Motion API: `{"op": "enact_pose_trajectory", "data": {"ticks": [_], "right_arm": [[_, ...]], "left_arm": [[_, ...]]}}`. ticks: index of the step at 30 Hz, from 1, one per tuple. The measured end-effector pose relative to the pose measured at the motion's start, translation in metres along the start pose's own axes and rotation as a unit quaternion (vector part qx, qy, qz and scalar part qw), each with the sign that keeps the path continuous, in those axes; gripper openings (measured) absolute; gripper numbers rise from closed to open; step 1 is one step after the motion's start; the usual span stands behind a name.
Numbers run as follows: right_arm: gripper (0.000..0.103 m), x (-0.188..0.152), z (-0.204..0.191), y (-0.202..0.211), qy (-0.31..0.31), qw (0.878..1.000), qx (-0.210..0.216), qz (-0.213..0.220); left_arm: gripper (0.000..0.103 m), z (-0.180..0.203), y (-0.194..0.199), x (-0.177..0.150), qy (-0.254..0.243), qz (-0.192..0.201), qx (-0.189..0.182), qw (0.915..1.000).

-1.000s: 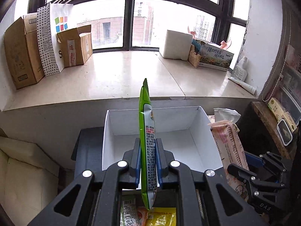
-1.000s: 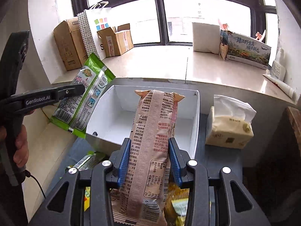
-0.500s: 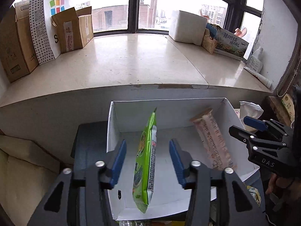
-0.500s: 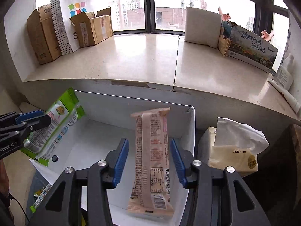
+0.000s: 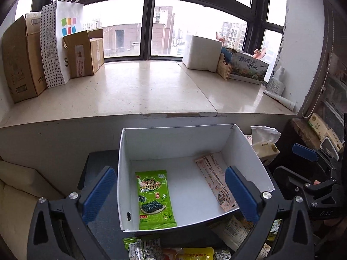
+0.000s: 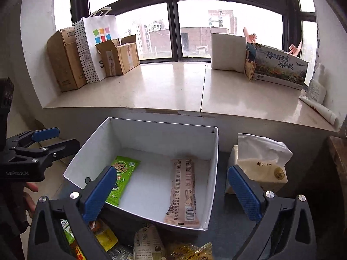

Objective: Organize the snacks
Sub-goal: 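Move the left tool back over the snack pile, then grasp the large green-and-white noodle packet with the left tool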

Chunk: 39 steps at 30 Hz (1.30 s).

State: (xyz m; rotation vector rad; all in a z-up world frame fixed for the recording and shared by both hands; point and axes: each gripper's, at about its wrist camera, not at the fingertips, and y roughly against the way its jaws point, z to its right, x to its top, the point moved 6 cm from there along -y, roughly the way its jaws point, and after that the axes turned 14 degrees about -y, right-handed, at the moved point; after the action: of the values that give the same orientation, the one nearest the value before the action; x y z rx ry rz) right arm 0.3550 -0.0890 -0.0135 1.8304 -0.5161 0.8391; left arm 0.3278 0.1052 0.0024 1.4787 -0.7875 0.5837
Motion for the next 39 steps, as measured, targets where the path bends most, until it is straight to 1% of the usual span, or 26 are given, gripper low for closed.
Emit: {"op": "enact_pose_trajectory", "data": {"ticks": [2, 3, 5, 6, 7, 10, 13, 15, 17, 18, 20, 21, 23, 25, 27, 30, 31, 34, 36, 39], "right_arm": [[0.103, -0.005, 0.001, 0.030, -0.012, 1.000, 0.011, 0.023], [0.103, -0.010, 0.003, 0.045, -0.024, 0.999, 0.026, 0.031], [0.103, -0.024, 0.006, 0.076, -0.043, 0.995, 0.073, 0.048], [0.103, -0.033, 0.007, 0.091, -0.049, 0.993, 0.086, 0.058], [0.103, -0.042, 0.009, 0.105, -0.050, 0.992, 0.093, 0.069], [0.103, -0.075, 0.012, 0.139, -0.037, 0.991, 0.093, 0.090], [0.103, -0.114, 0.016, 0.156, -0.036, 0.992, 0.091, 0.084], [0.103, -0.142, 0.018, 0.159, -0.038, 0.993, 0.092, 0.063], [0.103, -0.167, 0.019, 0.160, -0.043, 0.993, 0.101, 0.046], [0.103, -0.177, 0.019, 0.160, -0.039, 0.993, 0.103, 0.040], [0.103, -0.193, 0.017, 0.157, -0.022, 0.994, 0.099, 0.028], [0.103, -0.198, 0.016, 0.156, -0.008, 0.995, 0.093, 0.025], [0.103, -0.206, 0.015, 0.155, 0.011, 0.996, 0.081, 0.022], [0.103, -0.209, 0.014, 0.157, 0.013, 0.996, 0.080, 0.023], [0.103, -0.209, 0.014, 0.160, 0.014, 0.996, 0.089, 0.027], [0.103, -0.210, 0.017, 0.161, 0.015, 0.996, 0.080, 0.029], [0.103, -0.211, 0.018, 0.162, 0.015, 0.996, 0.079, 0.028], [0.103, -0.213, 0.021, 0.161, 0.014, 0.997, 0.076, 0.025], [0.103, -0.215, 0.024, 0.159, 0.012, 0.997, 0.068, 0.021], [0.103, -0.215, 0.029, 0.158, 0.006, 0.998, 0.065, 0.021]], "left_arm": [[0.103, 0.002, 0.029, -0.005, 0.000, 0.033, 0.007, 0.9994], [0.103, 0.004, 0.042, -0.010, 0.000, 0.039, 0.000, 0.9993], [0.103, 0.010, 0.068, -0.026, 0.000, 0.038, -0.013, 0.9992], [0.103, 0.014, 0.080, -0.036, -0.005, 0.036, -0.016, 0.9992], [0.103, 0.018, 0.091, -0.047, -0.011, 0.032, -0.010, 0.9994], [0.103, 0.025, 0.120, -0.079, -0.019, 0.028, 0.021, 0.9992], [0.103, 0.035, 0.145, -0.118, -0.018, 0.035, 0.015, 0.9991], [0.103, 0.037, 0.152, -0.145, -0.008, 0.023, 0.021, 0.9995], [0.103, 0.039, 0.152, -0.170, 0.007, 0.001, 0.013, 0.9999], [0.103, 0.040, 0.149, -0.179, 0.014, -0.012, 0.007, 0.9998], [0.103, 0.044, 0.140, -0.193, 0.029, -0.030, -0.025, 0.9988], [0.103, 0.046, 0.135, -0.199, 0.035, -0.041, -0.034, 0.9980], [0.103, 0.045, 0.119, -0.204, 0.042, -0.069, -0.028, 0.9964], [0.103, 0.039, 0.101, -0.206, 0.049, -0.091, -0.020, 0.9944], [0.103, 0.031, 0.081, -0.202, 0.060, -0.103, -0.031, 0.9923], [0.103, 0.017, 0.051, -0.191, 0.066, -0.127, -0.031, 0.9892], [0.103, 0.013, 0.039, -0.188, 0.063, -0.138, -0.026, 0.9880], [0.103, 0.000, 0.003, -0.184, 0.059, -0.182, -0.012, 0.9814], [0.103, -0.003, -0.019, -0.186, 0.061, -0.207, -0.027, 0.9760], [0.103, -0.006, -0.043, -0.193, 0.057, -0.241, -0.017, 0.9686]]}}
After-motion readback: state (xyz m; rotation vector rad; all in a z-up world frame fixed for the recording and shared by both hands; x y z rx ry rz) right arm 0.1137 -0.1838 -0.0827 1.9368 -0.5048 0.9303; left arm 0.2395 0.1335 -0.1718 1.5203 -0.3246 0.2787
